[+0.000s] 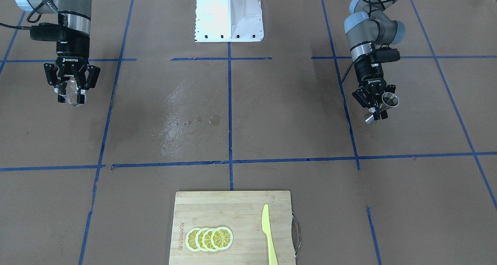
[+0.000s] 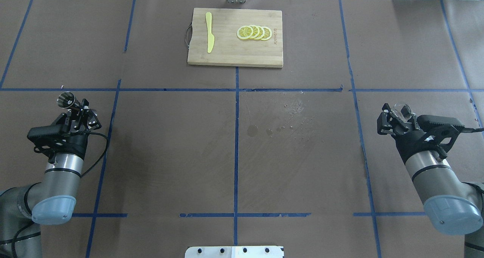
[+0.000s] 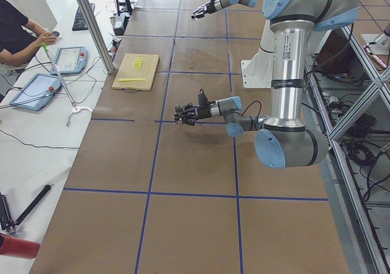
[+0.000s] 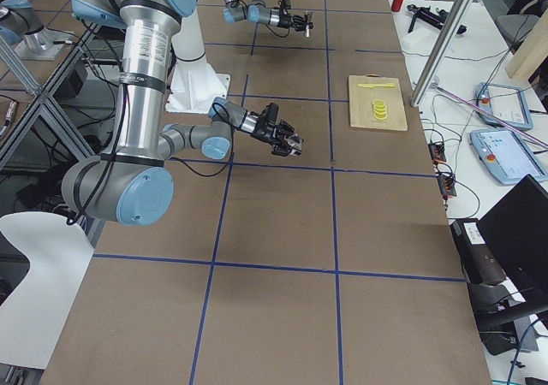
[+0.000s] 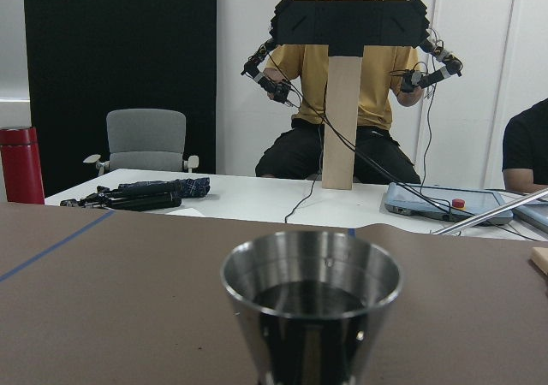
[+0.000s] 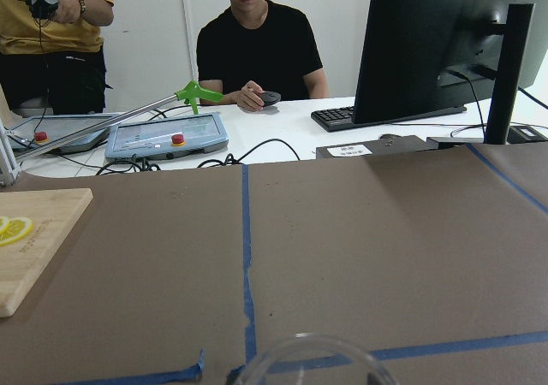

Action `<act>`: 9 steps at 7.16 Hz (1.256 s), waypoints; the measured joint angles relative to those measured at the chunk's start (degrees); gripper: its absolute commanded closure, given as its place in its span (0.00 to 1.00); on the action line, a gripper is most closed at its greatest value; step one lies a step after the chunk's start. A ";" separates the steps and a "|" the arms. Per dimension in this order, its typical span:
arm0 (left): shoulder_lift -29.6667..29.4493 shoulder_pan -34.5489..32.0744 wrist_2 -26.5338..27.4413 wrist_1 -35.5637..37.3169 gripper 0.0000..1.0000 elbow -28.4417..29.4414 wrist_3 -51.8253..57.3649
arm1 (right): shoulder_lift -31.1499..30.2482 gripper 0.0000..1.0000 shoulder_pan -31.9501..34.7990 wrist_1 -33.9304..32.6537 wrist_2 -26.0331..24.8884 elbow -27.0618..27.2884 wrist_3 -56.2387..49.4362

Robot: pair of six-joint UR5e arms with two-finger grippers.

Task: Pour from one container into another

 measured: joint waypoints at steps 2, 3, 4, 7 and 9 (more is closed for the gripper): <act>-0.88 2.18 2.07 0.03 1.00 1.99 -0.16 | -0.70 1.00 -0.90 0.14 -0.07 -0.04 1.46; -1.46 2.96 2.28 0.09 1.00 2.28 -0.16 | -1.14 1.00 -1.36 0.15 -0.31 -0.10 3.39; -1.85 3.61 2.34 0.14 1.00 2.40 -0.16 | -1.50 1.00 -1.85 0.14 -0.84 -0.14 4.39; -2.10 4.60 2.18 0.18 0.94 2.43 0.10 | -1.81 1.00 -2.82 0.09 -2.07 -0.32 4.94; -1.98 4.68 2.06 0.18 0.81 2.44 0.50 | -1.82 1.00 -3.21 0.09 -2.45 -0.31 4.96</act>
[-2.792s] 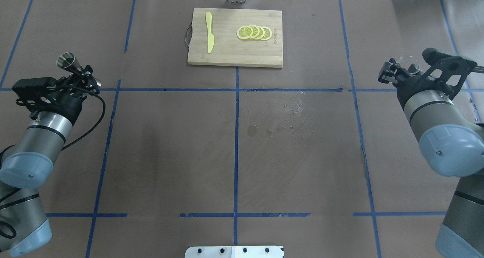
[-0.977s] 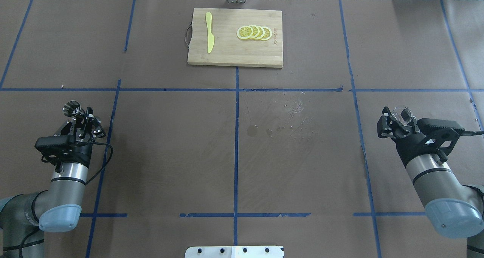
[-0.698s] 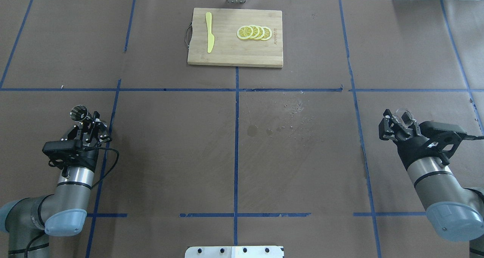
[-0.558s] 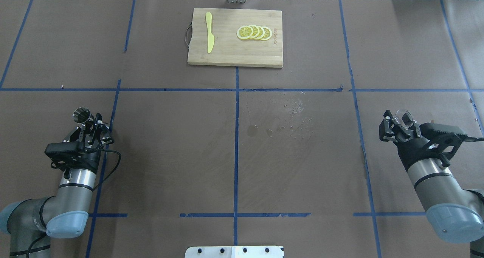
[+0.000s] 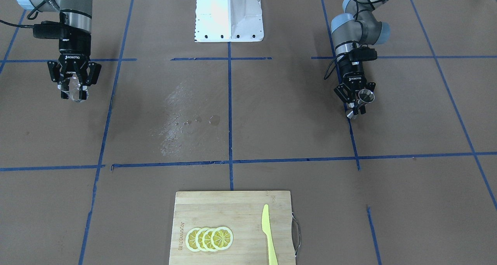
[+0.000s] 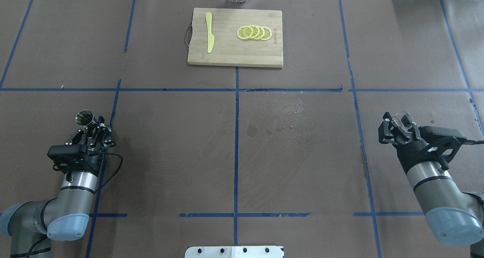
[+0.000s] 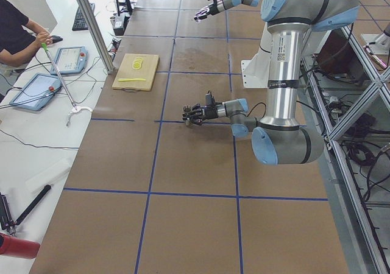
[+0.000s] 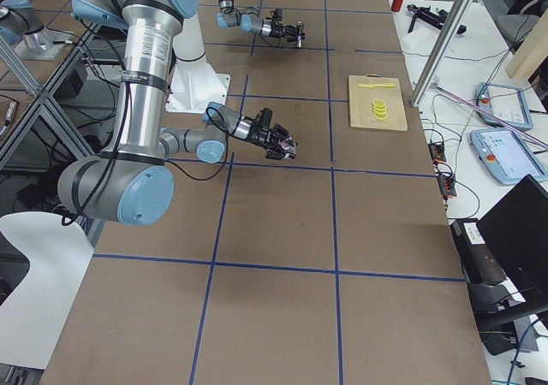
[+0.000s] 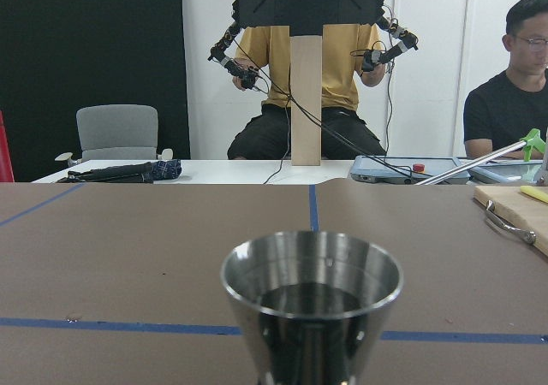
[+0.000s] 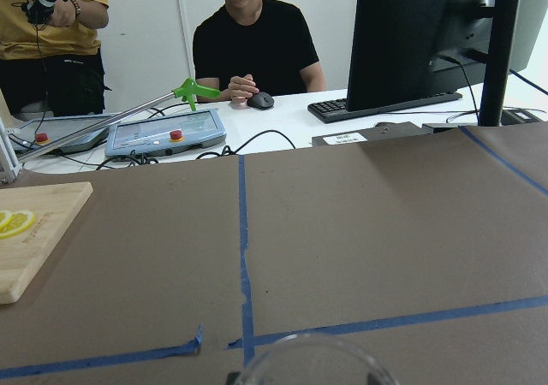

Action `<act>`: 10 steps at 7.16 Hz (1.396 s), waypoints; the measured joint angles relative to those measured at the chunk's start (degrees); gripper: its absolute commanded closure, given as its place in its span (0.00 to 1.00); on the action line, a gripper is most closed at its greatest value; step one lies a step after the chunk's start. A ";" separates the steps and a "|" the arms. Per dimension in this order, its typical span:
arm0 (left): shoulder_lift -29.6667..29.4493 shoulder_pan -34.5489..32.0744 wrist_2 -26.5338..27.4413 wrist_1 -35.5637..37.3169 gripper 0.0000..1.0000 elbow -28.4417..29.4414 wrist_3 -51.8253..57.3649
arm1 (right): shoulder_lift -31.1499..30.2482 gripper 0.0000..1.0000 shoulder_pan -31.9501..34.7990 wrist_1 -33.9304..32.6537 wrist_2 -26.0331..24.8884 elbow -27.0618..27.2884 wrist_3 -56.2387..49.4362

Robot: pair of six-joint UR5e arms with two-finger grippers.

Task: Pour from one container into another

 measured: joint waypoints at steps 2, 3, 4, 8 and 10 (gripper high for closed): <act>0.11 0.02 -0.06 0.00 0.78 0.19 0.11 | 0.06 1.00 -0.33 0.04 -0.17 0.04 0.00; 0.19 0.01 -0.16 0.00 0.76 0.39 0.17 | 0.09 1.00 -0.46 0.04 -0.31 0.04 0.00; 0.23 -0.03 -0.31 0.00 0.69 0.52 0.29 | 0.13 1.00 -0.59 0.01 -0.48 0.04 0.00; 0.34 -0.07 -0.48 0.00 0.33 0.59 0.56 | 0.16 1.00 -0.84 -0.02 -0.66 0.04 0.01; 0.42 -0.07 -0.50 -0.02 0.00 0.60 0.51 | 0.16 1.00 -0.89 -0.02 -0.87 0.04 0.00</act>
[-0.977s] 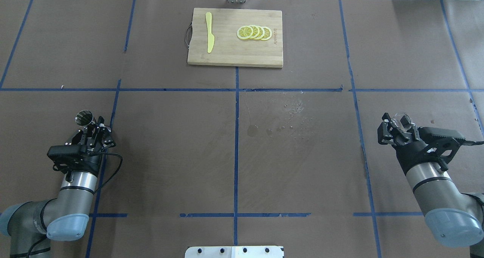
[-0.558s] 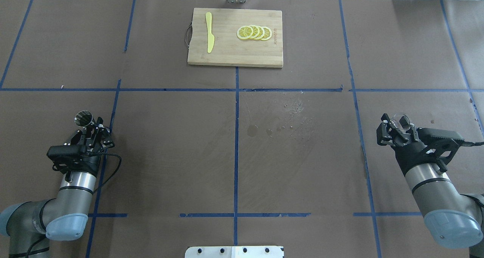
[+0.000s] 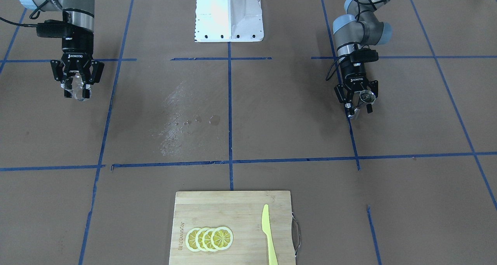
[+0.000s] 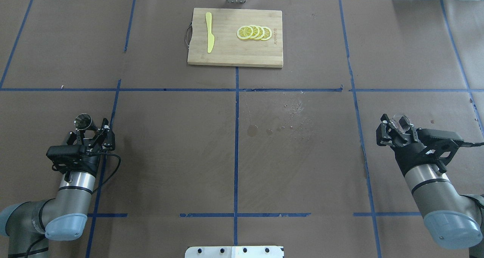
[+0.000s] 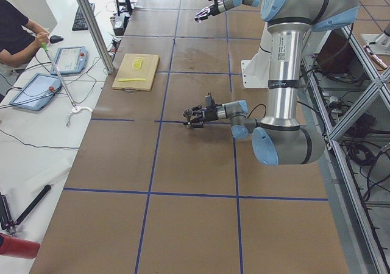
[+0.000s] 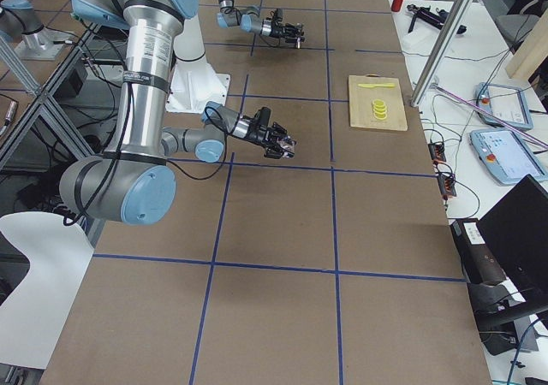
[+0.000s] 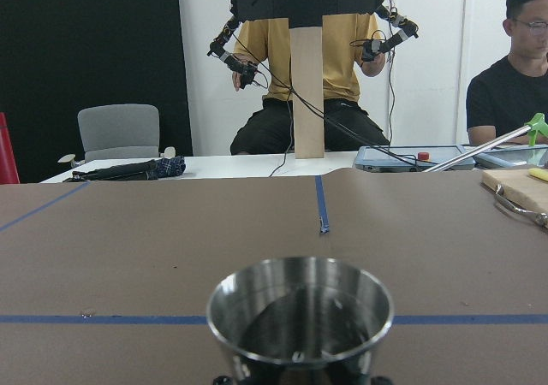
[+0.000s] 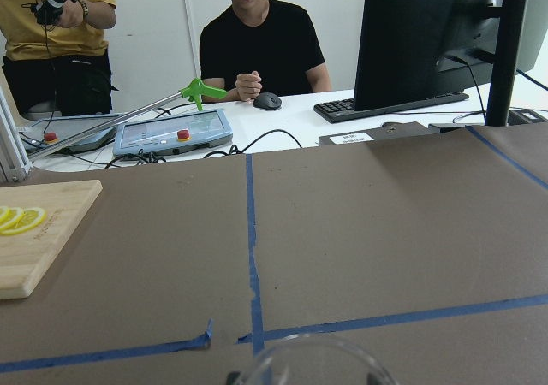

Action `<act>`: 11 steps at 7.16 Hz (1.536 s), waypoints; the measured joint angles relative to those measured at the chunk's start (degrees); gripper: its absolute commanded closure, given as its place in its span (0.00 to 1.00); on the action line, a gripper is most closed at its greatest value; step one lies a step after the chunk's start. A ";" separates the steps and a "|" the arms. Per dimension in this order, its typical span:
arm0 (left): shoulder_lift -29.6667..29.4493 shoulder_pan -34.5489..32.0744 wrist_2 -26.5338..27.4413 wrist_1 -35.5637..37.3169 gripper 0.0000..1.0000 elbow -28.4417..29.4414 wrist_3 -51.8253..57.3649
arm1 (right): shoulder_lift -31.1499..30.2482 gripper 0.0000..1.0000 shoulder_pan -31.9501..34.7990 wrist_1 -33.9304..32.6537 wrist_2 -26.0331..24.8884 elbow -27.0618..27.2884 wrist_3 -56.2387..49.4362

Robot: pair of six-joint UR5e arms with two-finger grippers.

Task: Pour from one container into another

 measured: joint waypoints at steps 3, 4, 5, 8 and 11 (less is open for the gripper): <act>0.86 -0.06 -4.28 -0.71 0.00 -3.10 0.53 | 0.00 1.00 -0.30 -0.04 -0.52 -0.14 0.02; 2.53 -0.07 -7.12 -0.75 0.00 -6.48 1.87 | 0.00 1.00 -0.63 -0.02 -1.08 -0.47 0.11; 4.85 -0.12 -9.84 -0.79 0.00 -9.82 3.27 | 0.00 1.00 -1.19 -0.01 -1.71 -0.84 0.35; 11.60 -0.13 -18.84 -0.70 0.00 -17.12 6.66 | 0.00 1.00 -3.90 -0.02 -4.55 -2.40 3.52; 16.60 -0.11 -30.73 -0.45 0.00 -23.41 9.64 | 0.00 1.00 -5.03 -0.01 -6.55 -4.16 5.72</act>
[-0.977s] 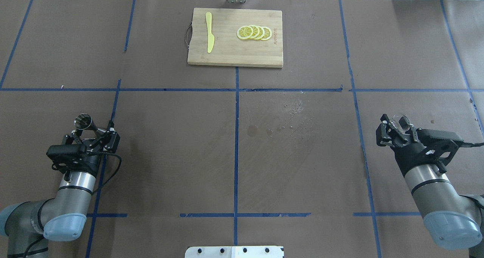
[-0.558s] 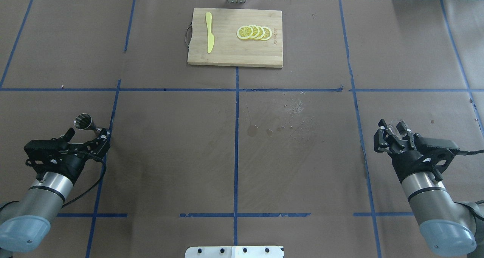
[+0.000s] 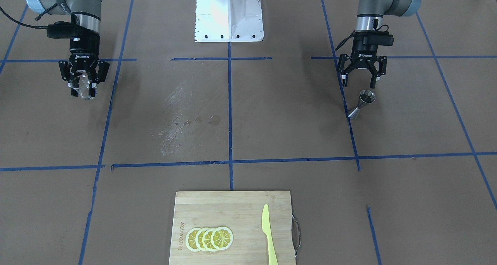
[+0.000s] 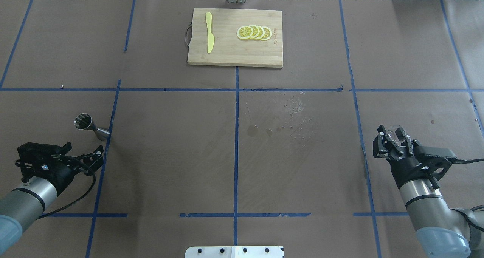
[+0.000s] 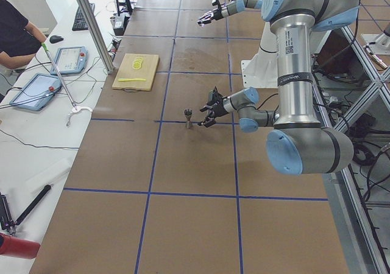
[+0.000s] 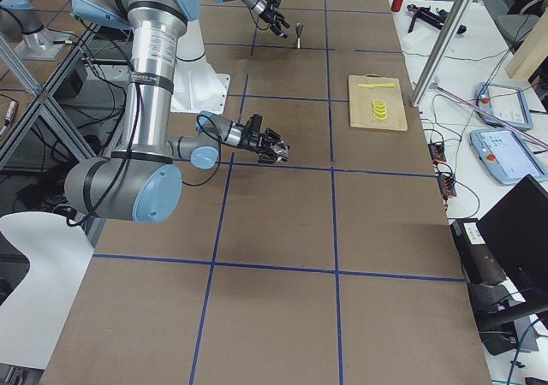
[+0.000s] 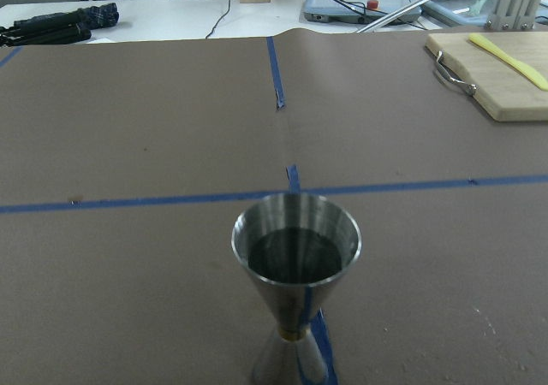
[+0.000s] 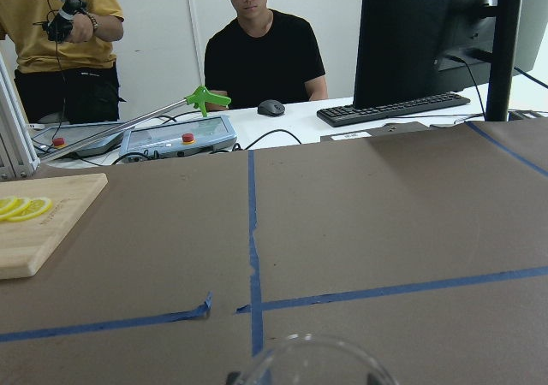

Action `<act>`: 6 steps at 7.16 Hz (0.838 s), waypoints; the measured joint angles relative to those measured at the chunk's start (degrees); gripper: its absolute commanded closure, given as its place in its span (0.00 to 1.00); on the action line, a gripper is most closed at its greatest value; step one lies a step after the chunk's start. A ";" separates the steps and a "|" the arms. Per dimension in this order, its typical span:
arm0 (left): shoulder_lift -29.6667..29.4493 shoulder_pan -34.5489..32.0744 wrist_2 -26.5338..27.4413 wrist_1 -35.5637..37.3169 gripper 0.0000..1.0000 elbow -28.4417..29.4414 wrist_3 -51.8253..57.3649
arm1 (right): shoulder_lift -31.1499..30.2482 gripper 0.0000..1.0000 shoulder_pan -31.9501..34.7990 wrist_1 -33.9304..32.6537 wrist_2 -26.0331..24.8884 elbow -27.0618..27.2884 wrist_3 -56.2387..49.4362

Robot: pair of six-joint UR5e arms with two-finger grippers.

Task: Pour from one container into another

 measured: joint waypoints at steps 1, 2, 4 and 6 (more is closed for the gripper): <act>2.24 -0.09 -3.40 0.02 0.00 -3.40 1.14 | 0.07 1.00 -0.08 0.00 -0.53 -0.73 0.47; 3.70 -0.20 -5.38 0.03 0.00 -5.59 1.67 | 0.20 1.00 -0.24 0.01 -0.99 -1.82 1.26; 4.66 -0.54 -8.23 0.11 0.00 -8.12 2.61 | 0.51 1.00 -1.17 0.04 -2.29 -4.23 2.68; 5.51 -1.15 -10.45 0.19 0.00 -11.16 5.13 | 0.91 1.00 -2.63 0.07 -3.53 -6.01 3.04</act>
